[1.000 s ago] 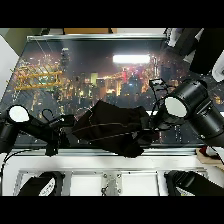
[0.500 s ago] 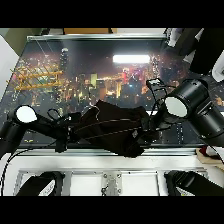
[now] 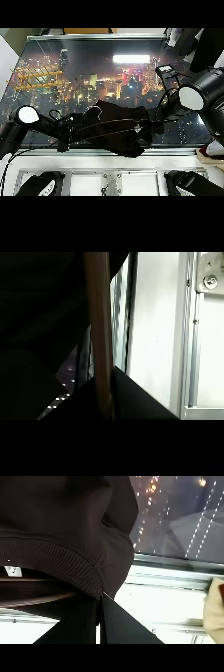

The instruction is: Fold the clothes and pants, and hang the long-sleeved shirts on hangers.

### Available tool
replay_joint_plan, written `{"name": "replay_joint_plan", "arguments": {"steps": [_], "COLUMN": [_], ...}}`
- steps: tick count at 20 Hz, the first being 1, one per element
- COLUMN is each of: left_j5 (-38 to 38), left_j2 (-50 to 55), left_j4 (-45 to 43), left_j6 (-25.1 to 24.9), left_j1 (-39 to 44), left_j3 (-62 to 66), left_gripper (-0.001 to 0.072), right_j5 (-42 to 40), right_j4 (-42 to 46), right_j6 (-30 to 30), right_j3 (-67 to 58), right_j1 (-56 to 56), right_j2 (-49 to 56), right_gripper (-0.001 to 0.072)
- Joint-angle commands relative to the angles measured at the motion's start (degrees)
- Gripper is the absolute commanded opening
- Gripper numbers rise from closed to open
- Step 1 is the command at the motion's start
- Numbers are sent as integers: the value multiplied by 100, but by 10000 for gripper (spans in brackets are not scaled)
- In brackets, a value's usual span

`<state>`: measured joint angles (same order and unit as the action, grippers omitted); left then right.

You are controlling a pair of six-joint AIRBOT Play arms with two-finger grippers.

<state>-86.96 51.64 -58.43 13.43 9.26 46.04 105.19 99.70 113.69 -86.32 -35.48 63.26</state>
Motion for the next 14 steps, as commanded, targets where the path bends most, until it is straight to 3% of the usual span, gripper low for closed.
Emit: {"name": "replay_joint_plan", "arguments": {"steps": [1, 14], "left_j5": [22, -330], "left_j2": [7, 1386], "left_j4": [17, 588], "left_j6": [4, 9], "left_j1": [7, 321], "left_j3": [-2, 949], "left_gripper": [15, 14], "right_j5": [26, -365], "right_j4": [-116, -140], "right_j6": [-125, -142], "right_j3": [-57, -461], "right_j1": [-15, -190], "right_j2": [2, 11], "right_gripper": [19, 19]}}
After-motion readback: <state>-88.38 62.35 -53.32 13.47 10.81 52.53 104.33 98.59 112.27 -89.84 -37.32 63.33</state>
